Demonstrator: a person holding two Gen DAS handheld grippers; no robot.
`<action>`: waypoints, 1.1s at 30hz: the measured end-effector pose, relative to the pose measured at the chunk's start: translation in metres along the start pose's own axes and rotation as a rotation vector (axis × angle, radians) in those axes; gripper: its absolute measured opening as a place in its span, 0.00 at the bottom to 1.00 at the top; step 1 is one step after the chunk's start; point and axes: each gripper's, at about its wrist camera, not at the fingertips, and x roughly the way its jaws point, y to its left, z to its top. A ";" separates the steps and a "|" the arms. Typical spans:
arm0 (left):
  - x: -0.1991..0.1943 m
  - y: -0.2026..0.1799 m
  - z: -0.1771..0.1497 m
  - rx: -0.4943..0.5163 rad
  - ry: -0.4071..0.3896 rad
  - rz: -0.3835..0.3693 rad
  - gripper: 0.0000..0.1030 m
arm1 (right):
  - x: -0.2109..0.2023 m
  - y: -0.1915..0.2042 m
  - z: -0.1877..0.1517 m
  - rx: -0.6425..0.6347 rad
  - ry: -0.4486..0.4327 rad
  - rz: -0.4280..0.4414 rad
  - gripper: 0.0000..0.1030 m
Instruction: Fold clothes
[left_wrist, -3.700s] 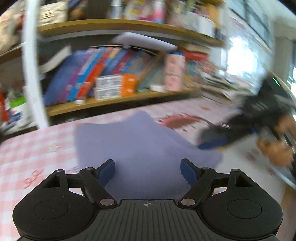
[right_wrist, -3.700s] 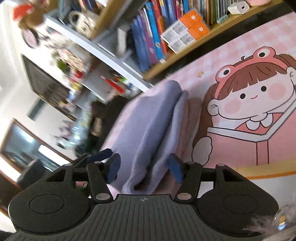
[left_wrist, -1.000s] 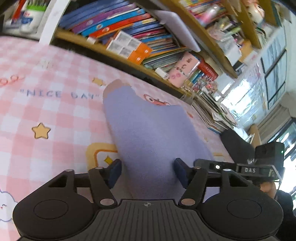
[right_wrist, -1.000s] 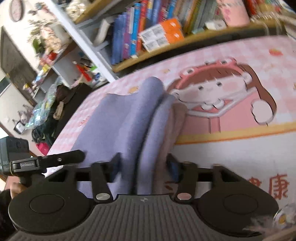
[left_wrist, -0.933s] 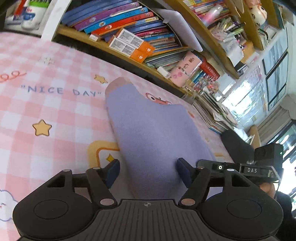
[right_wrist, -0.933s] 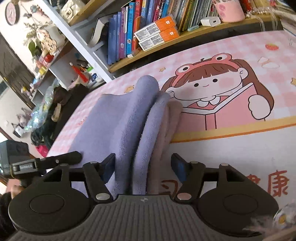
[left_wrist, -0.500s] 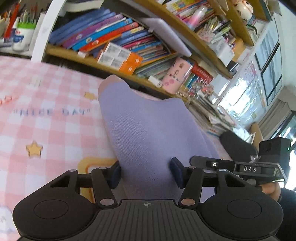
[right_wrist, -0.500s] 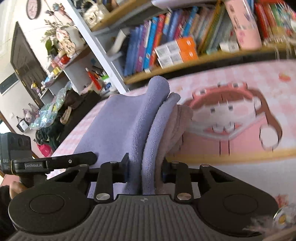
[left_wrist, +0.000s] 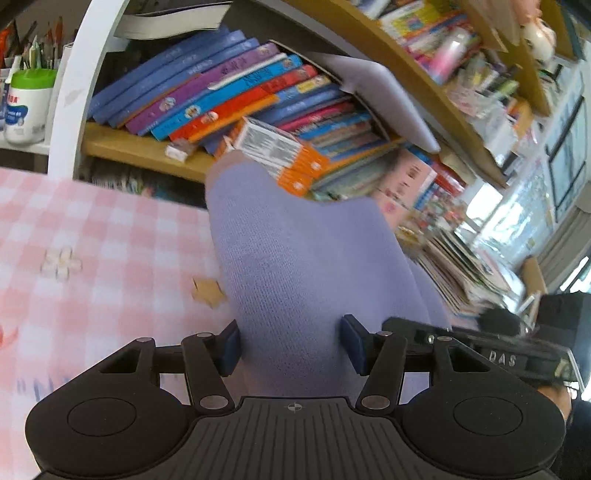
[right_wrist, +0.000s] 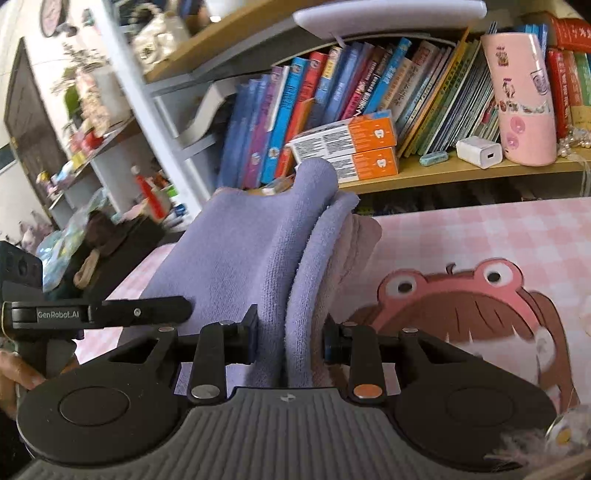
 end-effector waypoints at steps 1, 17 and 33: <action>0.004 0.003 0.002 -0.003 -0.003 0.002 0.54 | 0.008 -0.004 0.004 0.009 0.000 -0.002 0.27; 0.066 0.038 0.028 -0.060 -0.055 0.022 0.53 | 0.072 -0.048 0.033 0.070 0.000 0.011 0.27; 0.020 0.030 0.018 -0.047 -0.202 0.075 0.79 | 0.031 -0.052 0.025 0.046 -0.105 -0.043 0.69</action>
